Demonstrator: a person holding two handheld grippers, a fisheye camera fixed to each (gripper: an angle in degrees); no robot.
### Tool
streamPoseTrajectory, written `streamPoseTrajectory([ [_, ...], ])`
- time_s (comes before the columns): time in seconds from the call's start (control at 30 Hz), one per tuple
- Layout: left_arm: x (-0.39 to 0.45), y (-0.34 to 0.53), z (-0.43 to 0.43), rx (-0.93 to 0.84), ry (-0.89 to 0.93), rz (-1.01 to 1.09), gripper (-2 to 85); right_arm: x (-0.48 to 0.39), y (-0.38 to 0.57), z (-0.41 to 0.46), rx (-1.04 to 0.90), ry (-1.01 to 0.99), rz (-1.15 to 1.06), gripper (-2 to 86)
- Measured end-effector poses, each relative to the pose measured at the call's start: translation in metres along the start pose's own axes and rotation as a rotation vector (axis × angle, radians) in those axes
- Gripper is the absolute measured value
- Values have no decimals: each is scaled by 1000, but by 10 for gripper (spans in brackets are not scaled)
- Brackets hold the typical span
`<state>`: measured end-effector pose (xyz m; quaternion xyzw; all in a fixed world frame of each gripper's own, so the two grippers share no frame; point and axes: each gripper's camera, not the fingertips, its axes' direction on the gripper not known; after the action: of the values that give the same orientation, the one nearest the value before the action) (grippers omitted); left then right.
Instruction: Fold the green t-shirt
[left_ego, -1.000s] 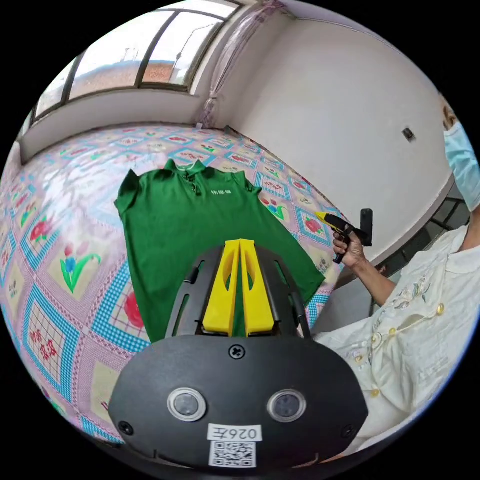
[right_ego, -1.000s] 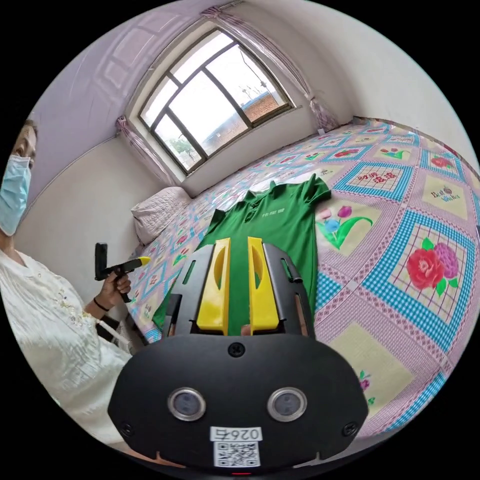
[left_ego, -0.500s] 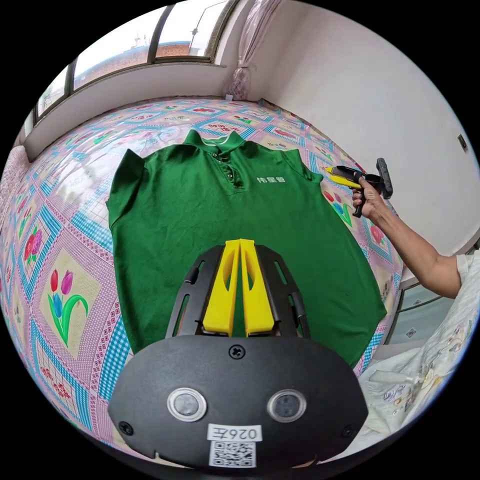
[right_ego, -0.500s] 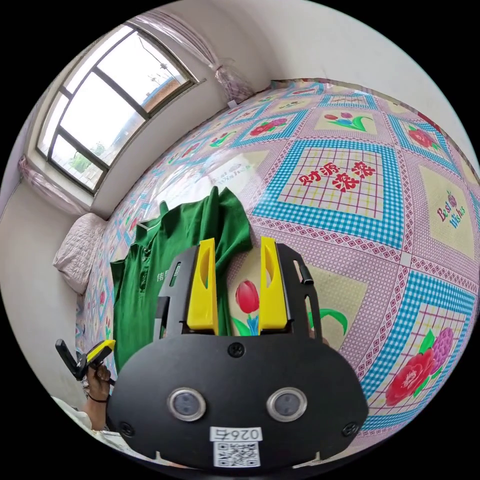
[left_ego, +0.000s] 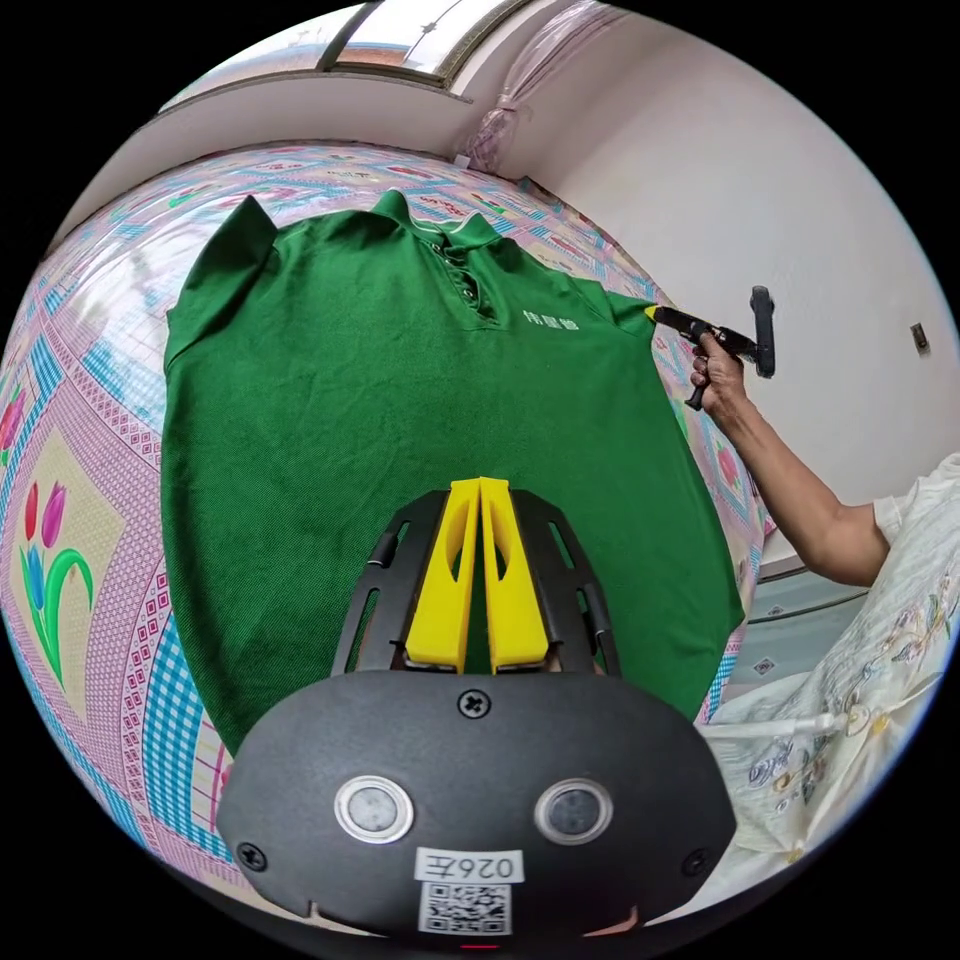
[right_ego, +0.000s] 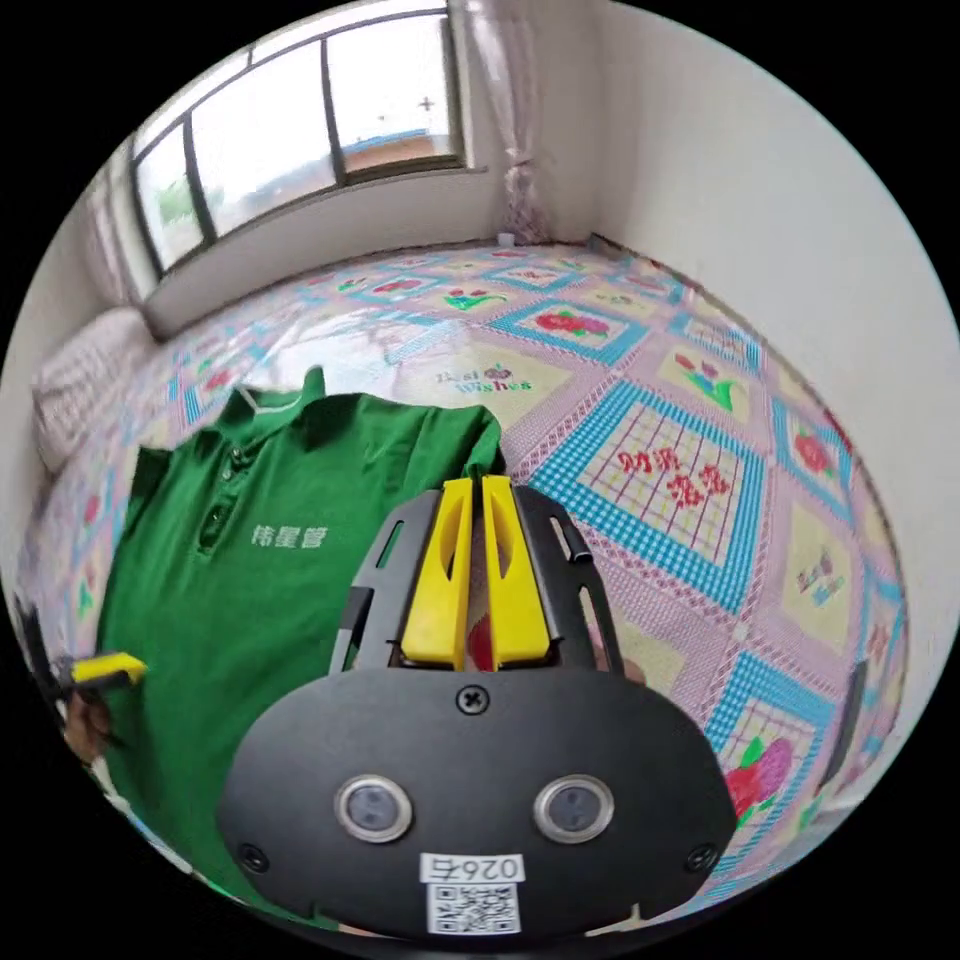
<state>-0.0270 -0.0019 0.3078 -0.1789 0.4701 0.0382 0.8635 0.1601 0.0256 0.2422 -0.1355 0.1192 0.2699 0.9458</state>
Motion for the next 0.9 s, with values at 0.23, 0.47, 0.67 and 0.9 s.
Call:
streamPoseTrajectory([
  [0.23,-12,-6,-3,1,25,-10,-10,-237,143,63,128,721,-1268,-13],
  [0.47,-22,-11,-6,1,34,-15,-10,-229,164,53,194,627,-1244,-9],
  [0.67,-33,-15,-9,1,56,-25,-10,-209,136,31,78,294,-1064,61],
  [0.9,-42,-19,-13,1,53,-23,-10,-138,72,16,-28,-185,-558,12],
])
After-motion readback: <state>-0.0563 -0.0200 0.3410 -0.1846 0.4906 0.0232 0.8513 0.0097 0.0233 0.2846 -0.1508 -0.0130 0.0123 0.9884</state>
